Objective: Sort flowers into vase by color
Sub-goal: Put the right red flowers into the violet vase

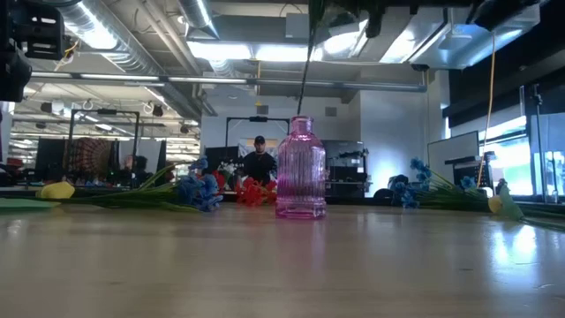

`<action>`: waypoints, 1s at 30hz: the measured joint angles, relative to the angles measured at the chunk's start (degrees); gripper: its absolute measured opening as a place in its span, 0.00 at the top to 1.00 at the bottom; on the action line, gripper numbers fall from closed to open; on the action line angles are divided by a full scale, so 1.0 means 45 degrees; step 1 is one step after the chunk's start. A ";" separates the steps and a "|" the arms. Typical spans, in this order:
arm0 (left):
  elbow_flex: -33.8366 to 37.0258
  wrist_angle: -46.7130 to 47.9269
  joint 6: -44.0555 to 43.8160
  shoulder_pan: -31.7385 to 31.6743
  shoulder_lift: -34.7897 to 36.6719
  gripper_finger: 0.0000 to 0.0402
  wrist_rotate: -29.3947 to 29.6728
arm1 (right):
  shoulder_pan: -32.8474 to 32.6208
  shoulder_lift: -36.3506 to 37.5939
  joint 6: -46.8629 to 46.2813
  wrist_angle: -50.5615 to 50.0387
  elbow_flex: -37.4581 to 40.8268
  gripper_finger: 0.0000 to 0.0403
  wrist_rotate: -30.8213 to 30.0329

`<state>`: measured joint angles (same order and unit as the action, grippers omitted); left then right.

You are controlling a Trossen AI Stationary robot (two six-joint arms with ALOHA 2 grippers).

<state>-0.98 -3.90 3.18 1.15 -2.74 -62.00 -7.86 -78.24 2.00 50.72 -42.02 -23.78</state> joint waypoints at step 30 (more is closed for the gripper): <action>-0.0002 -0.1617 -0.1010 0.0002 -0.0005 0.64 0.2798 | 0.0000 -0.0498 0.0282 -0.3647 0.0000 0.63 0.0095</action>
<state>-0.99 -11.18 -1.37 1.16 -2.76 -49.41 -7.86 -80.48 3.27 34.31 -42.02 -23.35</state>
